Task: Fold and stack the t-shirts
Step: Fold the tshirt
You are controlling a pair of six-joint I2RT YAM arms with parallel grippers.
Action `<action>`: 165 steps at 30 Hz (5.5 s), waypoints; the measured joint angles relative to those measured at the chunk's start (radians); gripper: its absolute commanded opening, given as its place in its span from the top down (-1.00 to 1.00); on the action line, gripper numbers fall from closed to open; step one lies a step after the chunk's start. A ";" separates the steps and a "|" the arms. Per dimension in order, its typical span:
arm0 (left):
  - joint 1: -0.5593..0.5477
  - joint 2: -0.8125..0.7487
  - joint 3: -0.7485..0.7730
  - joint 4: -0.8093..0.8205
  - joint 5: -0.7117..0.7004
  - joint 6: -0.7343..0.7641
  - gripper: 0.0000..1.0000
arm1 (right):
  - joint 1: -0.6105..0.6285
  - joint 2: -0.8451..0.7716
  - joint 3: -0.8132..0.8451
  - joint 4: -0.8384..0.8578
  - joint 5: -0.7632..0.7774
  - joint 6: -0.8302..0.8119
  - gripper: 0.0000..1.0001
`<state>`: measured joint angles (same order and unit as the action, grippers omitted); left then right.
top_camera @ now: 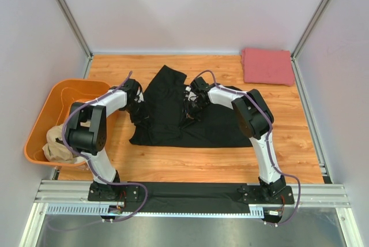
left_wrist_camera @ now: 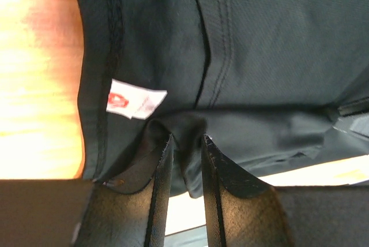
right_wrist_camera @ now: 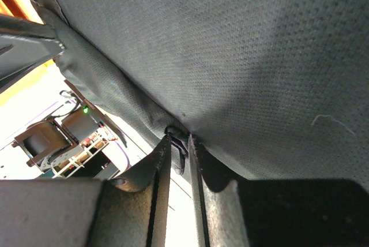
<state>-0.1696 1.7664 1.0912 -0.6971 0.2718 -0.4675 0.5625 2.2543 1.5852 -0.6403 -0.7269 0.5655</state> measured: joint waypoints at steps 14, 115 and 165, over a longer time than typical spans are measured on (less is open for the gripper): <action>0.000 0.050 0.048 0.001 -0.016 -0.009 1.00 | 0.000 0.013 0.013 -0.010 0.004 0.001 0.96; -0.147 -0.126 -0.193 0.085 -0.004 -0.069 0.47 | -0.605 -0.382 -0.297 -0.323 0.840 0.180 0.21; -0.165 -0.333 -0.126 -0.016 -0.072 -0.061 0.35 | -0.729 -0.713 -0.480 -0.273 0.693 -0.026 0.37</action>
<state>-0.3344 1.4338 0.9649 -0.7132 0.1993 -0.5289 -0.1669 1.5414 1.1049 -0.9134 -0.0341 0.5400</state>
